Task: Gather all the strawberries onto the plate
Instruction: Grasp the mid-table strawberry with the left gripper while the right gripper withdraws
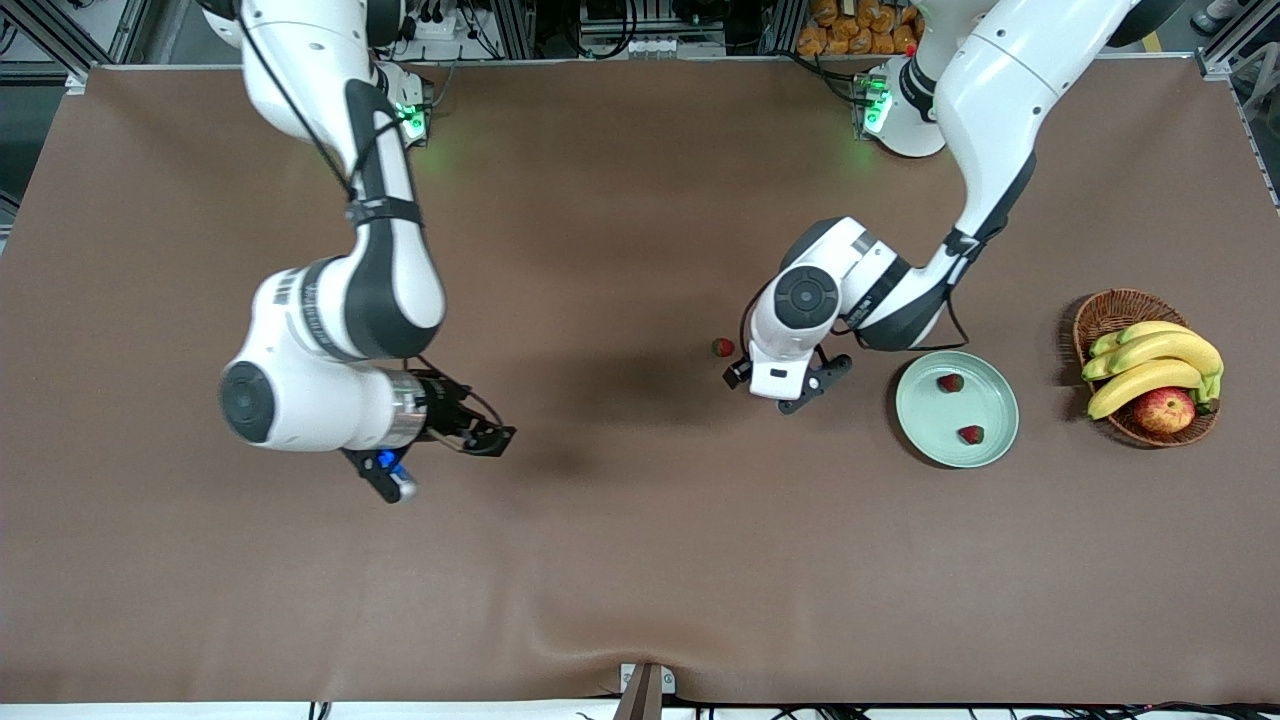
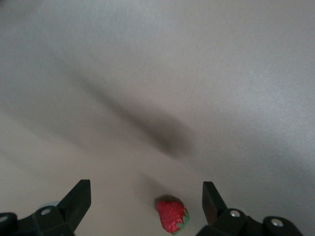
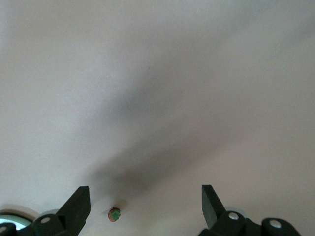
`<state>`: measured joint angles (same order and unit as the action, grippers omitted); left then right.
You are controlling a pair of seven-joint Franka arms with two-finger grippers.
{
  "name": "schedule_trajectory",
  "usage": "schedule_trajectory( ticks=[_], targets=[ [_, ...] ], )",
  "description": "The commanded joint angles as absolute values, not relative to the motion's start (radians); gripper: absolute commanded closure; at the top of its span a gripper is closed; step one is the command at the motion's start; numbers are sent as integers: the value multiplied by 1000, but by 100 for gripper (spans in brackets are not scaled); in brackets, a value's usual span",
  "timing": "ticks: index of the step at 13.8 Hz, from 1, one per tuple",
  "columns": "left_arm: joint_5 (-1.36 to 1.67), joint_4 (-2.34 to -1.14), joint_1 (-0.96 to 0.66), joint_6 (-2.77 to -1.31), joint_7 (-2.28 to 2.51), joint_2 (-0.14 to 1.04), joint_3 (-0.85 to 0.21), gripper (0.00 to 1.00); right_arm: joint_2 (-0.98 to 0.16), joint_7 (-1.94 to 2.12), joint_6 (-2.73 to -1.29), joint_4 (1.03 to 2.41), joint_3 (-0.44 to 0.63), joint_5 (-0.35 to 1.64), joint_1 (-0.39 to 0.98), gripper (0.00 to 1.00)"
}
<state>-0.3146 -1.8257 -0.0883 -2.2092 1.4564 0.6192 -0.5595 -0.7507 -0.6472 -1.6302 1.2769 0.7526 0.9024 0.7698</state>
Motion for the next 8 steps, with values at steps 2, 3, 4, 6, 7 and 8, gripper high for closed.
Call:
schedule_trajectory(
  ticks=[2, 3, 4, 6, 7, 8],
  targets=[
    [-316, -1806, -136, -2212, 1630, 653, -552, 0, -660, -493, -1576, 1301, 683, 888, 602, 0],
    [-319, -1805, -138, -2214, 1691, 661, -552, 3, -654, -462, -1560, 1296, 678, 859, 571, 0],
    [-328, -1805, -155, -2212, 1744, 667, -552, 3, -635, -419, -1539, 1287, 675, 803, 540, 0],
    [-336, -1805, -169, -2215, 1825, 673, -552, 7, -602, -326, -1532, 1287, 657, 663, 508, 0],
    [-334, -1805, -170, -2217, 1848, 675, -552, 11, -577, -292, -1532, 1287, 617, 593, 480, 0],
    [-336, -1807, -170, -2218, 1871, 678, -552, 11, -548, -269, -1532, 1287, 548, 522, 427, 0]
  ],
)
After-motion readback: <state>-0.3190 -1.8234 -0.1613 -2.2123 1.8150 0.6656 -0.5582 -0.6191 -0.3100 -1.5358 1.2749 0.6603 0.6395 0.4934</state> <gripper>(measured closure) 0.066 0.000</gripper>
